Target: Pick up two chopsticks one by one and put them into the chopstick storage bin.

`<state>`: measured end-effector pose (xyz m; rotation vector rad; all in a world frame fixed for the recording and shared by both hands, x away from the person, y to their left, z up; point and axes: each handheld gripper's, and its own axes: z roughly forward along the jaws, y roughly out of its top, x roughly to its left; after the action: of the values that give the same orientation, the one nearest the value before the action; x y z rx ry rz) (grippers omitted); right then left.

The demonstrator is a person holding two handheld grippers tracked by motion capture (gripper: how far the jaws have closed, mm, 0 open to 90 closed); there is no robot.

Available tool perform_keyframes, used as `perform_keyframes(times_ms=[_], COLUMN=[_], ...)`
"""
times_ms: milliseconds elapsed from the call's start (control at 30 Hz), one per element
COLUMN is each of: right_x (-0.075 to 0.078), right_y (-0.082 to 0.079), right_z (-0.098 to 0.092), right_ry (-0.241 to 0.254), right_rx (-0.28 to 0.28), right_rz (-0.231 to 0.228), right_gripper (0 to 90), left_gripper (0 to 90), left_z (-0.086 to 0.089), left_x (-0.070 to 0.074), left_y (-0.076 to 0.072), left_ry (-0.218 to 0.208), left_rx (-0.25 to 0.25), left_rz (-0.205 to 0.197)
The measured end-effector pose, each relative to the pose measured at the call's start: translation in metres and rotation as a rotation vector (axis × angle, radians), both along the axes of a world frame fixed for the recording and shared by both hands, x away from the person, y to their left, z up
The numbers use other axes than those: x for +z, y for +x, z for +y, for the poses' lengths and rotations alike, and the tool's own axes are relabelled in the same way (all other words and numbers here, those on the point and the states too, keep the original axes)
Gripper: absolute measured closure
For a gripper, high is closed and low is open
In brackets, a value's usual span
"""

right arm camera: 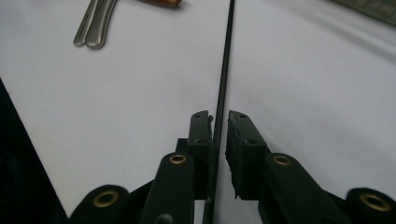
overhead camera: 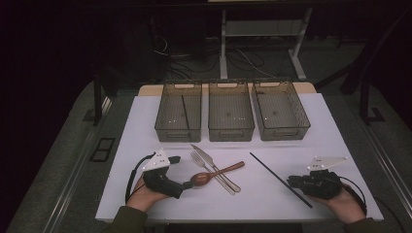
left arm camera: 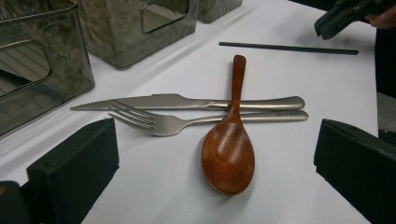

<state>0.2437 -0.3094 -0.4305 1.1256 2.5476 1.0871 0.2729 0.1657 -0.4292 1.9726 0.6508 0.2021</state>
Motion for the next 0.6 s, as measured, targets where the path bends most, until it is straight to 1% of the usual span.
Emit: perform_keyframes(times_ms=[167,233,400,500,533,600], right_x=[-0.006,-0.008,-0.011,-0.012,-0.012,-0.012], right_y=[-0.002,-0.002,-0.001,-0.001,-0.002,-0.002], right_z=[0.001,0.002,0.002,0.003,0.004,0.005], right_ry=[-0.025,-0.048,-0.068,-0.083,-0.081,-0.097], right_rx=[0.006,0.009,0.009,0.016,0.018,0.022], right_rz=[0.024,0.029,0.047,0.044,0.046,0.034], right_gripper=[79.1,79.1,80.7,81.5,82.0,82.8], left_gripper=[0.0,0.0,0.0,0.0,0.0,0.0], left_z=[0.000,0.000,0.000,0.000,-0.001,-0.001], left_x=[0.000,0.000,0.000,-0.001,-0.001,-0.001], left_y=[0.000,0.000,0.000,0.000,0.000,0.000], left_ry=[-0.001,0.001,0.000,0.000,0.000,0.004], left_rx=[-0.001,-0.001,-0.002,-0.003,-0.003,-0.004], left_rz=[0.000,0.001,0.001,0.000,0.000,0.001])
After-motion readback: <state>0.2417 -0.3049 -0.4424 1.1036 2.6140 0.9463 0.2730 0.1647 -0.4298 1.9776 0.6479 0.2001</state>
